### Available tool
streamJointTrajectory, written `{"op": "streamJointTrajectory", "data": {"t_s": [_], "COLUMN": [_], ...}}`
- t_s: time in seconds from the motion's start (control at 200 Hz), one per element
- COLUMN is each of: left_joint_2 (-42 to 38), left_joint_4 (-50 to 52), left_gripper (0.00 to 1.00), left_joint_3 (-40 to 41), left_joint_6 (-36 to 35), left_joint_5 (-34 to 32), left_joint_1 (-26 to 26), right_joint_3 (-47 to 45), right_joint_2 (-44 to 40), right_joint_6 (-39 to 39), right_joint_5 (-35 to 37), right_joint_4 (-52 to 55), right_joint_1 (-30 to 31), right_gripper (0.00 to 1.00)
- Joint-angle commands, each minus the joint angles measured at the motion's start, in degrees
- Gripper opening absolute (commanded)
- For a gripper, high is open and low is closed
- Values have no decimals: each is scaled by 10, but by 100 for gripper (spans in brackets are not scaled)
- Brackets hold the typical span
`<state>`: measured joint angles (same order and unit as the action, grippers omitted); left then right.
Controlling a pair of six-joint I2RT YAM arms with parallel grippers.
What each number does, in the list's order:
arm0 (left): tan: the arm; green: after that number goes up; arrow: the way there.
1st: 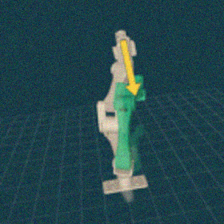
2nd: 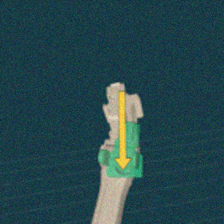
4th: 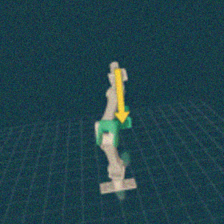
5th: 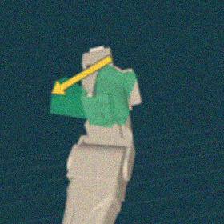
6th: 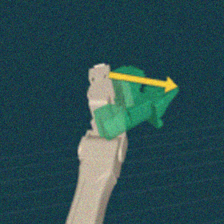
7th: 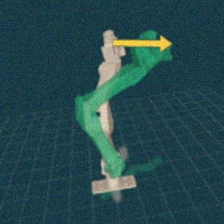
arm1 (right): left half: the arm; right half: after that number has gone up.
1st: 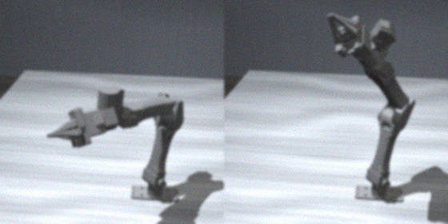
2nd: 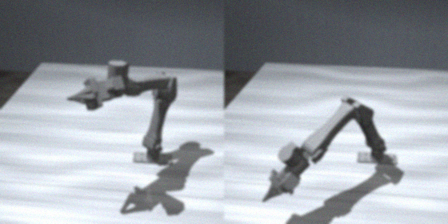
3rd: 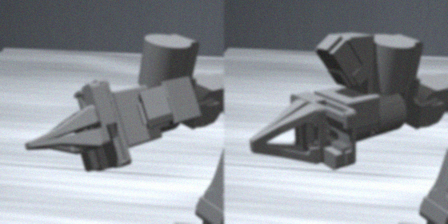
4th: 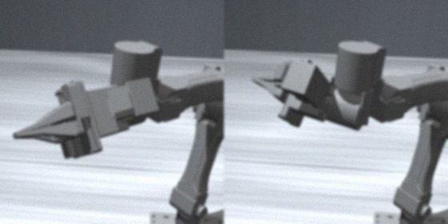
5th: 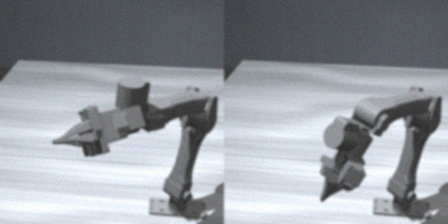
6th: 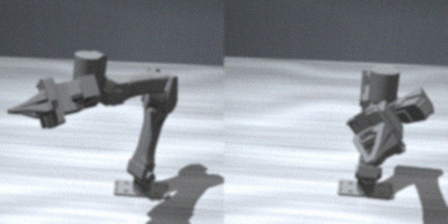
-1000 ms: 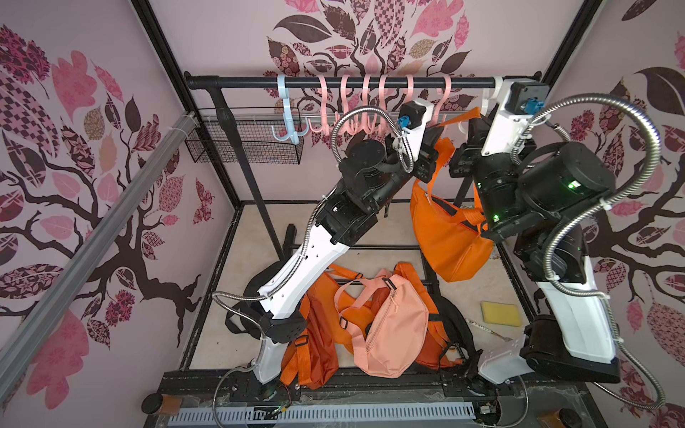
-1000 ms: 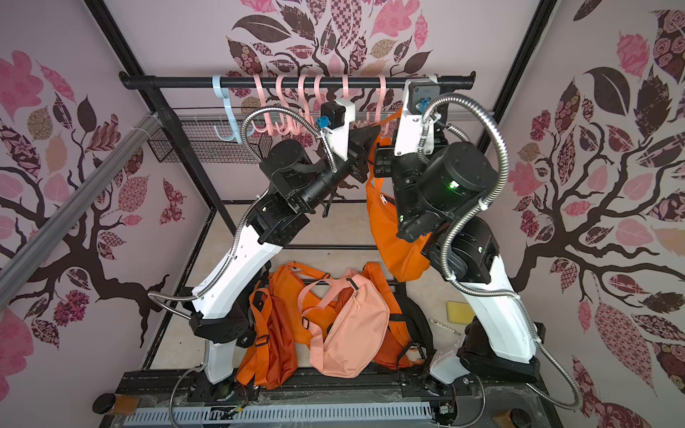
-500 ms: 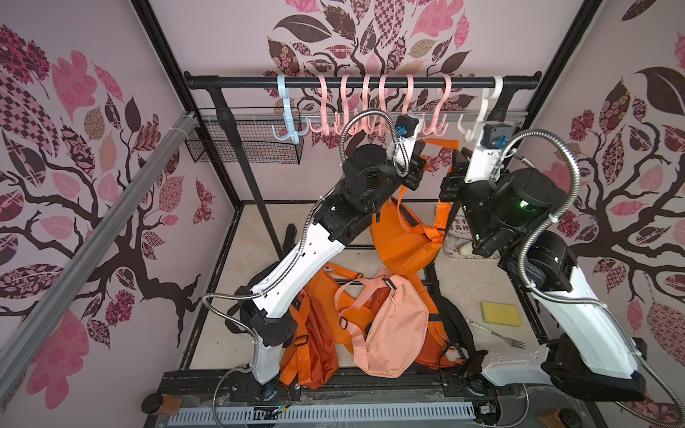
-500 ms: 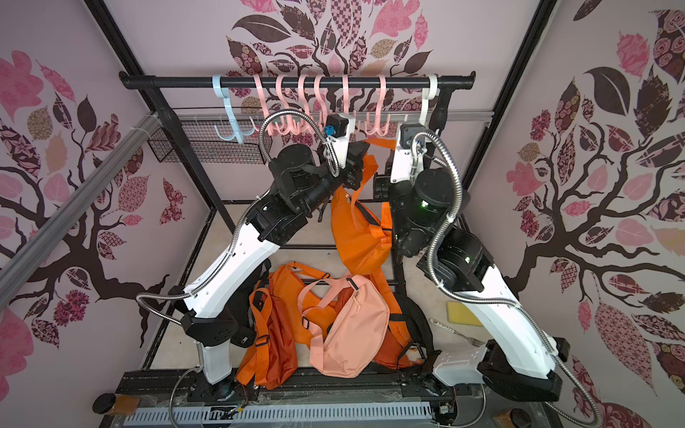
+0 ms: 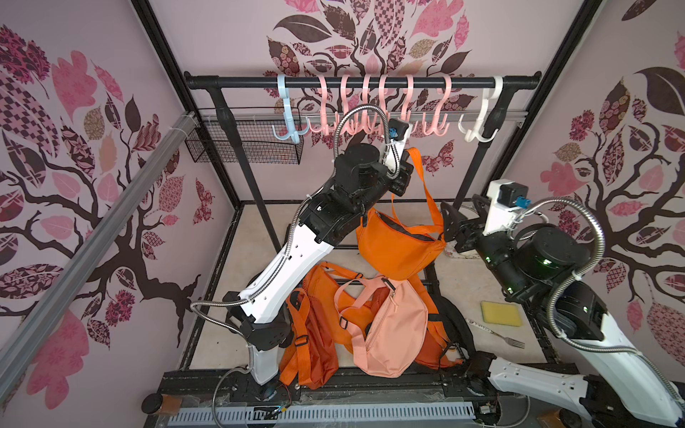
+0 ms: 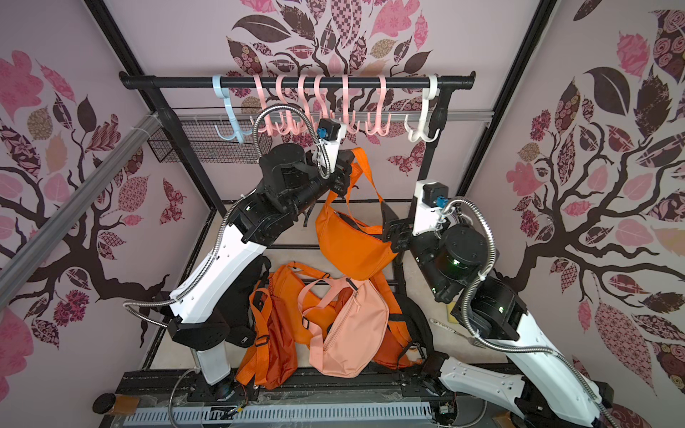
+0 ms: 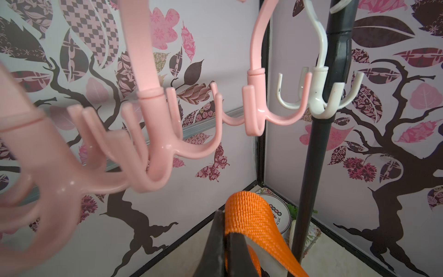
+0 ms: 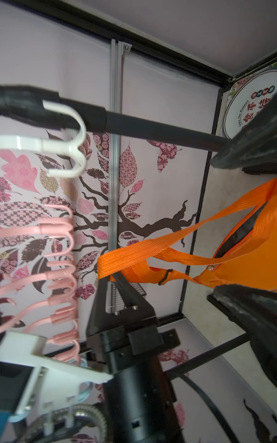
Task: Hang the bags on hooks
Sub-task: Pick up the bag from the bag.
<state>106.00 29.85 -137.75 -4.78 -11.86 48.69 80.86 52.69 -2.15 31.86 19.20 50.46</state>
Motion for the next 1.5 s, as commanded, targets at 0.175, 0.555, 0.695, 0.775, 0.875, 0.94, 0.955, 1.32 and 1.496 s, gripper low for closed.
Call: {"op": "streamJointTrajectory", "data": {"t_s": [0.175,0.555,0.695,0.775,0.875,0.94,0.955,1.32,1.496], "left_joint_2": [-26,-65,-67,-70,-76,-79,-79,-49,-56], "left_joint_4": [45,70,79,85,87,89,89,108,115], "left_gripper": [0,0,0,0,0,0,0,0,0], "left_joint_3": [11,40,30,30,39,43,43,-4,-1], "left_joint_6": [-13,-33,-27,-27,-27,-31,-32,-27,-24], "left_joint_5": [-12,-30,-19,-18,-21,-28,-30,-22,-19], "left_joint_1": [10,11,13,16,17,16,16,16,15], "right_joint_3": [-54,-76,-76,-81,-83,-88,-89,-101,-136], "right_joint_2": [5,46,62,62,66,58,56,2,10], "right_joint_6": [-33,-56,-66,-77,-82,-80,-80,-80,-98], "right_joint_5": [-60,-81,-70,-82,-94,-91,-90,-98,-106], "right_joint_4": [-47,-91,-108,-128,-134,-135,-136,-112,-153], "right_joint_1": [-20,-90,-90,-90,-90,-90,-90,-90,-91], "right_gripper": [86,85,82,74,47,31,28,27,87]}}
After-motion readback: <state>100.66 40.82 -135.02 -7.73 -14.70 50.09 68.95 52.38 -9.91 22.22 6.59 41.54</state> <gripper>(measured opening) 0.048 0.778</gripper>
